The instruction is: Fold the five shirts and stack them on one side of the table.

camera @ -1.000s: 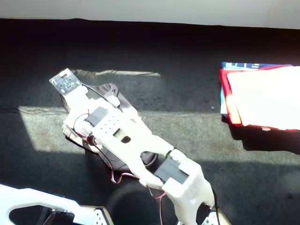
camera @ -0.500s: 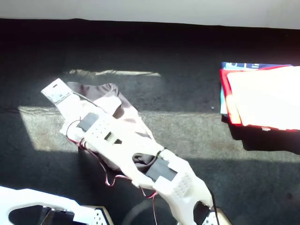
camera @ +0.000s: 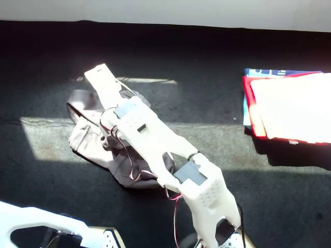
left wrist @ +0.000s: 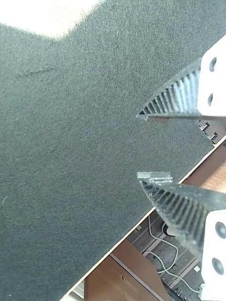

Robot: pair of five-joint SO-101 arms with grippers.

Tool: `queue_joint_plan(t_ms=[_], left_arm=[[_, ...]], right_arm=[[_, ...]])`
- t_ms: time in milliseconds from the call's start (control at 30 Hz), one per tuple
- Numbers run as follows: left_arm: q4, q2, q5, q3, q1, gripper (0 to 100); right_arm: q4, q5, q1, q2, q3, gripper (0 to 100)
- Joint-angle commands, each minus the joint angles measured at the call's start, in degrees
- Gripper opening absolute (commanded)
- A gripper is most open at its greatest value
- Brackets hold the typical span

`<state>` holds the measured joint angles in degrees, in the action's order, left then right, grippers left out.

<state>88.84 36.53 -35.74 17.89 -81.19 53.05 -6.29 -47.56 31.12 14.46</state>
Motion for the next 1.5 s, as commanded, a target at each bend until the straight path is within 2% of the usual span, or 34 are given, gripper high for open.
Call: queue_joint_plan(t_ms=[0, 67, 267, 433, 533, 667, 867, 1000, 1100, 1200, 1333, 1467], left_arm=[[-0.18, 1.01, -0.09, -0.22, 0.75, 19], [-0.18, 1.01, -0.09, -0.22, 0.75, 19], [-0.53, 1.01, -0.09, 1.1, 1.45, 19], [-0.53, 1.01, -0.18, 7.69, 8.13, 19], [-0.53, 1.01, -0.09, 10.86, 14.46, 19], [-0.53, 1.01, 0.18, 13.85, 25.54, 19], [-6.59, 0.84, 11.08, 16.75, 44.44, 19], [-8.88, 0.84, 15.03, 17.54, 53.49, 19], [-9.05, 0.84, 15.03, 17.54, 55.78, 19], [-9.14, 0.84, 14.86, 17.54, 55.96, 19], [-12.57, -2.15, 14.95, 18.15, 56.84, 19], [-18.81, -12.53, 16.0, 16.57, 56.92, 19]], right_arm=[[1.54, 2.2, 1.19, -0.31, 2.86, 11.7], [2.42, 4.75, 1.89, -0.4, 2.95, 0.8], [7.87, 5.36, 5.67, -2.33, 5.05, 0.7], [16.4, 5.45, 10.15, -10.51, 6.9, 0.7], [21.58, 5.89, 14.73, -17.8, 6.9, 0.7], [28.44, 11.78, 20.97, -26.59, 6.64, 0.7], [42.24, 19.16, 30.29, -35.47, 6.55, 0.7], [47.6, 24.18, 41.36, -41.54, 6.55, 0.7], [46.99, 29.01, 51.03, -46.2, 6.55, 0.7], [46.9, 31.47, 56.66, -48.48, 6.46, 0.7], [46.55, 31.74, 59.65, -48.84, 4.26, 0.7], [46.29, 31.74, 58.95, -48.84, 0.13, 0.7]])
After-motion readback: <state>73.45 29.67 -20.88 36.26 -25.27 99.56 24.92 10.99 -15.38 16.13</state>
